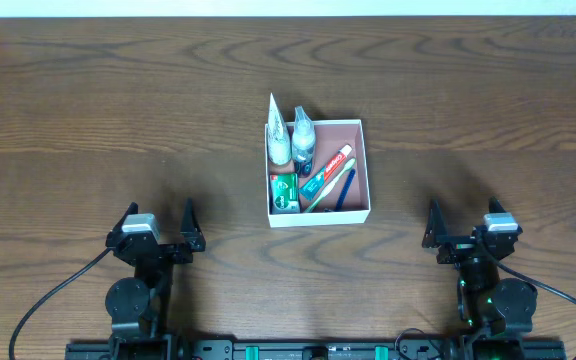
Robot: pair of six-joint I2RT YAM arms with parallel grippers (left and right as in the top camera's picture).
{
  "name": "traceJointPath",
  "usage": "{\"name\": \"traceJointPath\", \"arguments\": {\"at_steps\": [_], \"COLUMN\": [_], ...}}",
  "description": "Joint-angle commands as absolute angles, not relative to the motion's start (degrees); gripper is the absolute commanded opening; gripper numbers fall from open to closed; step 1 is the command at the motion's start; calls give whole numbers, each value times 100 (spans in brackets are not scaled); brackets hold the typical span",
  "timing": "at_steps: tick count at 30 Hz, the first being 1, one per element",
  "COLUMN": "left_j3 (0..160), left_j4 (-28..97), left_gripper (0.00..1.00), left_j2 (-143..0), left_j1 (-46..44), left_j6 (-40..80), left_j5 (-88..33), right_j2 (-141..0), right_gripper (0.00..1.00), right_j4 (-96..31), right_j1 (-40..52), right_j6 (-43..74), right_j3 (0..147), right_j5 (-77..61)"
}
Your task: Pack container
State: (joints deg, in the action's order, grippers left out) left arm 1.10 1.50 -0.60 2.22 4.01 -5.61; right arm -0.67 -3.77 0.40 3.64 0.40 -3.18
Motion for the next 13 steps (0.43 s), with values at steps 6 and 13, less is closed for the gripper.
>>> {"name": "traceJointPath", "arguments": {"at_steps": [6,13], "left_j3": [23,23], "left_j4": [360,360], "left_gripper": [98,98], "left_j2": [-117,-137], "left_j1": [250,250], "left_j6": [322,322], "left_j5": [-624,-624], "right_j2": [-32,-32], "right_gripper": [99,99], "right_j4": [-403,-403], "right_j1": [148,148], "right_j6": [292,292], "right_j3": [30,30], "right_j5": [-325,-322]}}
